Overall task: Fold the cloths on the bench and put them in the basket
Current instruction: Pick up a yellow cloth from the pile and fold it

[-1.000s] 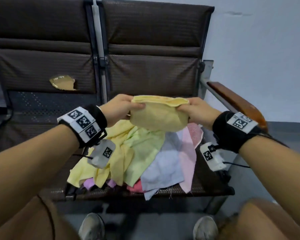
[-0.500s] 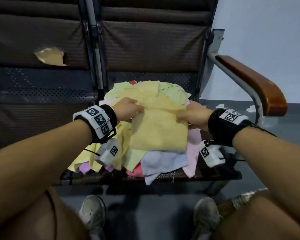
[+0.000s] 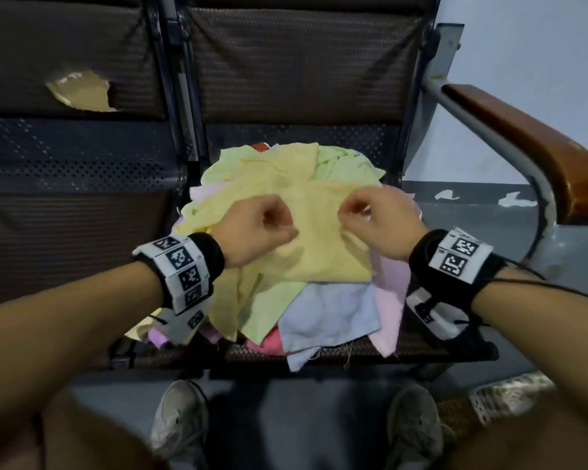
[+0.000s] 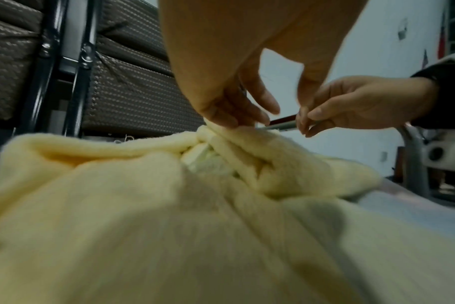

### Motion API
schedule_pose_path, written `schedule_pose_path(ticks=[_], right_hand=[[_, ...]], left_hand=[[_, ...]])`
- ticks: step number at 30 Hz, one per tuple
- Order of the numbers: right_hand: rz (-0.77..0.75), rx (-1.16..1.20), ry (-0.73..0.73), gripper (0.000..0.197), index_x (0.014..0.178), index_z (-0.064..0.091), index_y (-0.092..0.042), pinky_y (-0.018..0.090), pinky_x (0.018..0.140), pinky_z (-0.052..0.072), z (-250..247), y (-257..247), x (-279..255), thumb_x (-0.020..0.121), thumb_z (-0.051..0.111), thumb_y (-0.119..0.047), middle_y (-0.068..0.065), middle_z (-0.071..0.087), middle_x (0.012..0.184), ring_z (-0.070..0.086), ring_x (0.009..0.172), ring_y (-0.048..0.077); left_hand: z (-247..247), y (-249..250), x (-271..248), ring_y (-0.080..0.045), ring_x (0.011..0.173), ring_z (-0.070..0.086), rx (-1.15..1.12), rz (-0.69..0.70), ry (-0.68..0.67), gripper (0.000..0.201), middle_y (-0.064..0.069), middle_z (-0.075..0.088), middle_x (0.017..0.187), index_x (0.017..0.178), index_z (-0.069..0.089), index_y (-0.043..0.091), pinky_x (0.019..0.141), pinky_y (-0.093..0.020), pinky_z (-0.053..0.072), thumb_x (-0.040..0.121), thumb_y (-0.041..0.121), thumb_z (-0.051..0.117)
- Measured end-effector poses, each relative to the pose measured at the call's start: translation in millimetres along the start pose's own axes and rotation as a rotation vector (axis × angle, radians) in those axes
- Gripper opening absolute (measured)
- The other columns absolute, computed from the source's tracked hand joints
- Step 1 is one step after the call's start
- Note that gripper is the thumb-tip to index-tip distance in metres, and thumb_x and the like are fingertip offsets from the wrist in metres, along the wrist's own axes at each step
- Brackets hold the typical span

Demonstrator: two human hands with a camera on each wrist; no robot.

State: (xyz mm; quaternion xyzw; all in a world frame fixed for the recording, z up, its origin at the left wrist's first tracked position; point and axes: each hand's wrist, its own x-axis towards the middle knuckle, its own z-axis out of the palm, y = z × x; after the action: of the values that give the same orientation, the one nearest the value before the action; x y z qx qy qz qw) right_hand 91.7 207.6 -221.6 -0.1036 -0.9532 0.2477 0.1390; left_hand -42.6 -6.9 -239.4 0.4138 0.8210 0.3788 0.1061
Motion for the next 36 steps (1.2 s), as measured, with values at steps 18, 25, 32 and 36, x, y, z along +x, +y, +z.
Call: schedule_pose_path(ticks=[18,25,32,36], right_hand=[[-0.012,0.023,-0.231,0.028,0.082,0.063,-0.015,0.040,0.072,0.045,-7,-4,-33,0.086,0.043,-0.035,0.005,0.059,0.070,0.057,0.071,0.025],[0.333,0.289,-0.329,0.023,0.086,0.067,-0.021,0.030,0.073,0.049,13,12,-21,0.101,0.050,-0.027,-0.010,0.066,0.077,0.061,0.075,0.010],[0.382,0.122,-0.371,0.031,0.106,0.072,-0.014,0.023,0.078,0.049,17,24,-16,0.099,0.052,-0.037,0.005,0.073,0.108,0.067,0.098,0.022],[0.375,0.030,-0.399,0.028,0.116,0.068,-0.016,0.028,0.083,0.047,16,17,-16,0.098,0.051,-0.028,0.004,0.069,0.118,0.061,0.102,0.019]], left_hand=[[-4,-3,-24,-0.017,0.060,0.043,-0.036,-0.057,0.078,0.024,0.006,0.048,0.061,0.069,0.050,0.019,0.061,-0.035,0.040,0.090,0.025,0.060],[1,-12,-7,-0.018,0.074,0.060,-0.021,-0.378,0.128,0.036,0.004,0.065,0.083,0.092,0.064,0.023,0.060,-0.029,0.043,0.090,0.058,0.057],[2,-8,-10,-0.024,0.055,0.071,-0.146,-0.701,-0.236,0.089,-0.011,0.075,0.068,0.090,0.069,0.003,0.058,-0.030,0.058,0.069,0.088,0.052],[8,-1,-11,-0.021,0.057,0.072,-0.225,-0.620,-0.133,0.061,-0.009,0.076,0.076,0.089,0.069,0.006,0.052,-0.027,0.056,0.074,0.065,0.072]])
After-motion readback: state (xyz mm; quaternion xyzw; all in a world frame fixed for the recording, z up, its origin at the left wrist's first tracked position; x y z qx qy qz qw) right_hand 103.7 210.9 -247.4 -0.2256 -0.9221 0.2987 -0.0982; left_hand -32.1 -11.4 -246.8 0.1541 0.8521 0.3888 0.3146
